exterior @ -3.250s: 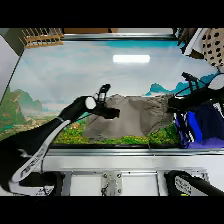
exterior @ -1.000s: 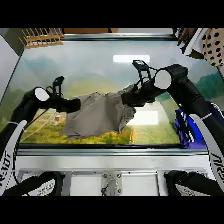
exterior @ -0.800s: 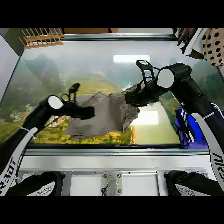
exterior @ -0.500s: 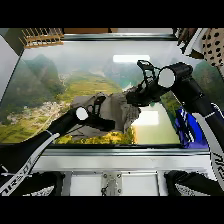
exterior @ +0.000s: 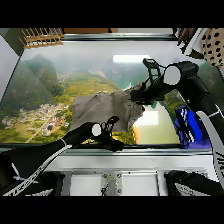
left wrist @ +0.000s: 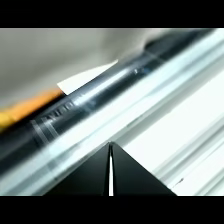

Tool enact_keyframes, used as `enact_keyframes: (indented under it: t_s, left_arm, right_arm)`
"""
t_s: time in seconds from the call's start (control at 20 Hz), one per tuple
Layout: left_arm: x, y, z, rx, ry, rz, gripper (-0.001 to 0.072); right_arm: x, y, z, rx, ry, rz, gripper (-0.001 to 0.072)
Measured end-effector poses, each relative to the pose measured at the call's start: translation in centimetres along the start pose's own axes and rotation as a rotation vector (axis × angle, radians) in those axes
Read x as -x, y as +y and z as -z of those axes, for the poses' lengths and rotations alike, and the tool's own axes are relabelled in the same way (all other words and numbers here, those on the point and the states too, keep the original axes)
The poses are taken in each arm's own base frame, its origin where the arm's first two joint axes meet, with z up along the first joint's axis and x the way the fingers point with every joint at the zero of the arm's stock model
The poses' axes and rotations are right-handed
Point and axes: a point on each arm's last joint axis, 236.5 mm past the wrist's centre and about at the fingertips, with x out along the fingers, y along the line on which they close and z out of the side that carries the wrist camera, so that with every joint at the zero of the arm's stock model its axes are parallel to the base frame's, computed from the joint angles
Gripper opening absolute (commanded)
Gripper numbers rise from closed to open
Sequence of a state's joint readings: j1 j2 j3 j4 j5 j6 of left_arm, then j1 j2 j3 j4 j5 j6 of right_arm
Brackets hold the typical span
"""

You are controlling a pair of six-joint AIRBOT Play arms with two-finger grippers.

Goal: Fold the clothes and pants, and hang the long-sleeved shirts on hangers.

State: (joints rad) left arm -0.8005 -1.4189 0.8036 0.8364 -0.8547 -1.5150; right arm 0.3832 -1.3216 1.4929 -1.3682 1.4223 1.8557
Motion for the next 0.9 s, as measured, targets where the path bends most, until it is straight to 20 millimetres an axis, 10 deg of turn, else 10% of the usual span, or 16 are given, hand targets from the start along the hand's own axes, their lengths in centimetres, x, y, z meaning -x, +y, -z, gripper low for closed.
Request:
enact_keyframes:
  t_s: [0.2, 0.5, 0.9]
  left_arm:
    - [3.4, -2.5, -1.1, -0.049, -0.094, 0.047, 0.0002]
    - [9.1, -2.5, -9.1, -0.017, -0.328, 0.075, 0.0002]
    - [4.0, -1.6, -12.9, -0.006, -0.25, 0.046, 0.0002]
  right_arm:
    - [1.5, -1.5, -0.7, -0.038, -0.041, 0.006, 0.0027]
    - [2.5, -2.2, -1.0, -0.055, -0.066, 0.006, 0.0027]
    - [2.6, -2.2, -1.0, -0.056, -0.07, 0.006, 0.0027]
